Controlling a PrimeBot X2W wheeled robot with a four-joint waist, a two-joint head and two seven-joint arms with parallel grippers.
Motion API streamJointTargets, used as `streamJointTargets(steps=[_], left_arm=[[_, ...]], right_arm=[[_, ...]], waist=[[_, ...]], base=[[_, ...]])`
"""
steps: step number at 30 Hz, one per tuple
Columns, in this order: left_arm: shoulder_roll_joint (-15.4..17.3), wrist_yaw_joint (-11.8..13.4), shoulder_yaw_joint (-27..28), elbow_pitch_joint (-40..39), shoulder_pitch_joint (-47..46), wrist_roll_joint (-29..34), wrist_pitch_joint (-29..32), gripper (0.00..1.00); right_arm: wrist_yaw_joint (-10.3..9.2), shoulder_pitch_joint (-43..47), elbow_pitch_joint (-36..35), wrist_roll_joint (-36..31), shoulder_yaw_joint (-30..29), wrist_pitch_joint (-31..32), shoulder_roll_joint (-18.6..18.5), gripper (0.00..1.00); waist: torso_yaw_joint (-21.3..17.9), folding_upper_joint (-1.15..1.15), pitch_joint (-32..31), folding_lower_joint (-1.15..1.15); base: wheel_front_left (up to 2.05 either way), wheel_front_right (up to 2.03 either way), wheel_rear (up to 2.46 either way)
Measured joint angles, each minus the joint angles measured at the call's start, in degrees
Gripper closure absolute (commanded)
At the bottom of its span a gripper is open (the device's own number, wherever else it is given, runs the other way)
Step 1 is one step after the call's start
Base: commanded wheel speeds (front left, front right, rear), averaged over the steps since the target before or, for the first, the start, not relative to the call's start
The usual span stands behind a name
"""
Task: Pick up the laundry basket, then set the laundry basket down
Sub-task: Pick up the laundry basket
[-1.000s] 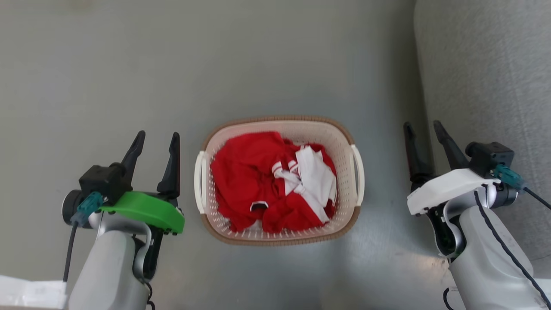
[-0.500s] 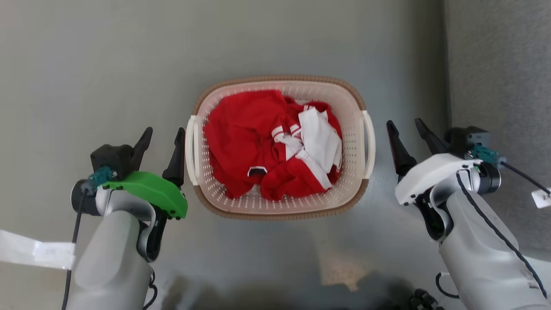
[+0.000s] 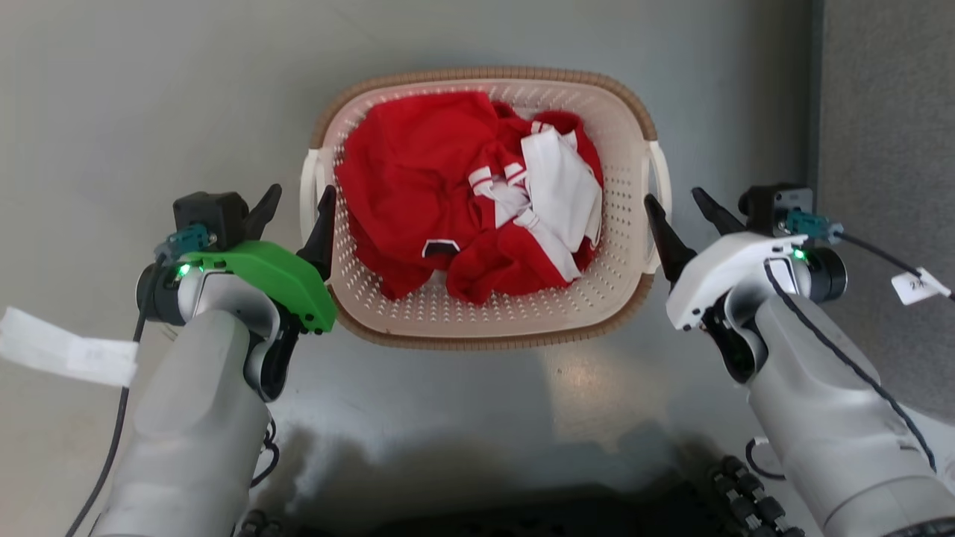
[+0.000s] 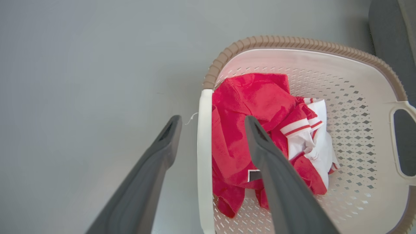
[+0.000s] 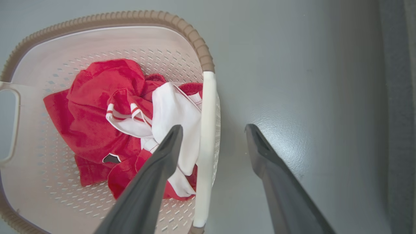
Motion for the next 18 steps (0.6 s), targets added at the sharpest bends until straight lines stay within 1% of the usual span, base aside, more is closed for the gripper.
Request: streamJointTargets(steps=[4,10,14,18], left_arm=[[-0.02,0.00,-1.16,1.97,-1.80,-2.03,0.78,0.00],[-0.03,0.00,-2.56,4.76,-4.16,-3.27,1.49,0.00],[-0.08,0.00,-4.34,6.26,-4.61,-4.38,1.82,0.00],[-0.08,0.00,-5.69,7.20,-5.23,-5.99,1.81,0.00]], right_arm=[[0.01,-2.38,1.53,0.00,1.09,0.29,0.12,0.00],[0.02,-5.09,4.82,0.47,2.22,0.78,0.24,0.00],[0.05,-5.38,6.61,0.51,2.88,0.71,0.25,0.00],[0.54,-7.07,7.43,1.10,3.59,0.15,0.26,0.00]], waist=[[-0.16,0.00,2.24,0.00],[-0.42,0.00,4.84,0.00],[-0.39,0.00,5.56,0.00],[-0.33,0.00,5.74,0.00]], base=[[0.00,0.00,0.00],[0.00,0.00,0.00],[0.00,0.00,0.00],[0.00,0.00,0.00]])
